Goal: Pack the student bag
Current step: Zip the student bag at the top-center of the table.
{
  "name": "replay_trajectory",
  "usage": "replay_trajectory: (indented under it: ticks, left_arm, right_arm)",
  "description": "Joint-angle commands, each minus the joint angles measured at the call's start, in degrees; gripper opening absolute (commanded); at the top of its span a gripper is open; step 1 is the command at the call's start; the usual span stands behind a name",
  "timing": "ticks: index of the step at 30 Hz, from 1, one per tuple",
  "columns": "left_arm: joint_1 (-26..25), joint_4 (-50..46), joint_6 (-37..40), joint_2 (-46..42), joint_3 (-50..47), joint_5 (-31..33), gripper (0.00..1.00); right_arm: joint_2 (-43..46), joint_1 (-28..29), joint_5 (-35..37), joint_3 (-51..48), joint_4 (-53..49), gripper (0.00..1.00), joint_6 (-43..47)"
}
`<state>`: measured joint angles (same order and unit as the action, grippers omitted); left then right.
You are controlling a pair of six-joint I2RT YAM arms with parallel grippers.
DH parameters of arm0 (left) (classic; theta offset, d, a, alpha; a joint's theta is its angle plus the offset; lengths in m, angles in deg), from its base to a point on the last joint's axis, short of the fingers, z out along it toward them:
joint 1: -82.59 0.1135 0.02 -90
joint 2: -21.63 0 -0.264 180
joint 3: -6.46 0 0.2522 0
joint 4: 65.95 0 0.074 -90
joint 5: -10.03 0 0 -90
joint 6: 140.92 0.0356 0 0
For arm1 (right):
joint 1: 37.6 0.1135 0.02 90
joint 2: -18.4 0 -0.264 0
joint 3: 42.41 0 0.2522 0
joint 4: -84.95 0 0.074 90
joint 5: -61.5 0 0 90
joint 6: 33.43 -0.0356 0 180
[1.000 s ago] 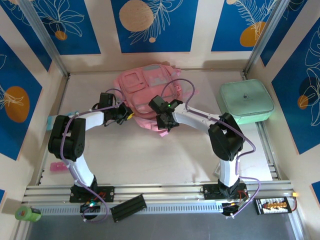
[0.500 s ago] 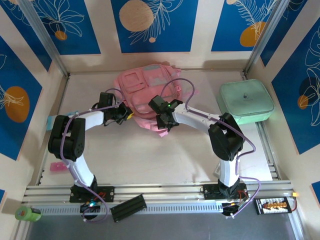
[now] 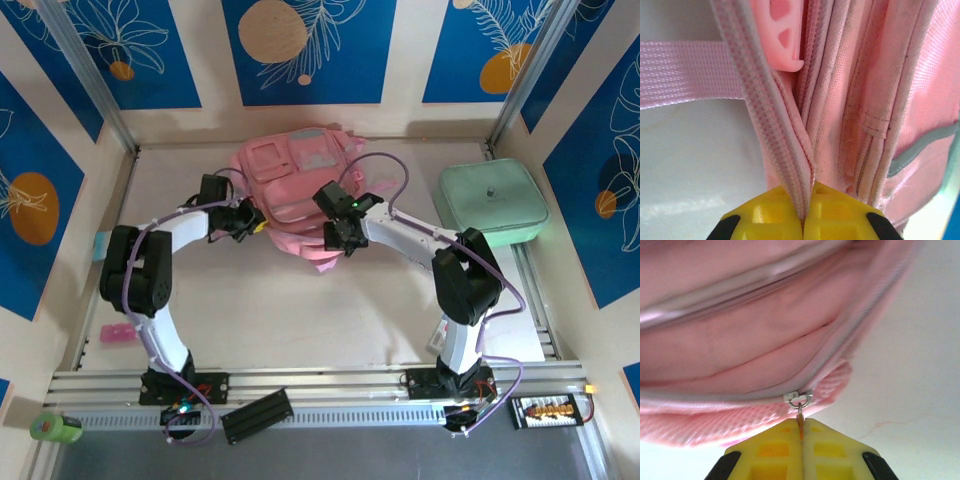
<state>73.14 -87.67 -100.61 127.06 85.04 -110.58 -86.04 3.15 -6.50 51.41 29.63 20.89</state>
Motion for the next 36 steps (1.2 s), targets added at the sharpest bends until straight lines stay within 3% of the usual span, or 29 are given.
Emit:
replay_trajectory:
  ticks: [1, 5, 8, 18, 24, 29, 36]
  left_arm:
    - [1.33, -4.82, 6.29, 0.27, 5.27, 5.16, 0.13]
    - [4.03, -8.34, 7.7, -3.23, 2.97, 10.01, 0.34]
    - [6.24, -9.11, 7.11, -7.94, -1.74, 11.85, 0.48]
    - [4.38, -13.91, 2.49, -21.11, -12.2, 9.1, 0.58]
    - [0.38, -17.32, 1.47, -21.64, -12.71, 11.73, 0.59]
    - [-0.8, -16.4, 1.09, -17.18, -11.31, 11.82, 0.52]
    - [-0.93, -14.72, 1.31, -14.7, -9.89, 12.84, 0.24]
  right_arm:
    - [1.14, 4.32, -13.64, -1.48, 2.82, 0.0, 4.32]
    - [0.22, 7.09, -22.6, -1.43, 10.13, 0.0, 4.68]
    - [-3.07, 7.99, -24.56, 2.1, 12.07, 0.0, 4.73]
    - [-10.79, 10.53, -24.56, 13.2, 10.23, 0.0, 7.11]
    - [-9.09, 11.56, -24.1, 11.48, 10.32, 0.0, 8.1]
    - [-7.11, 12.98, -22.38, 9.93, 9.45, 0.0, 9.07]
    - [-6.11, 14.41, -19.02, 8.89, 7.44, 0.0, 9.32]
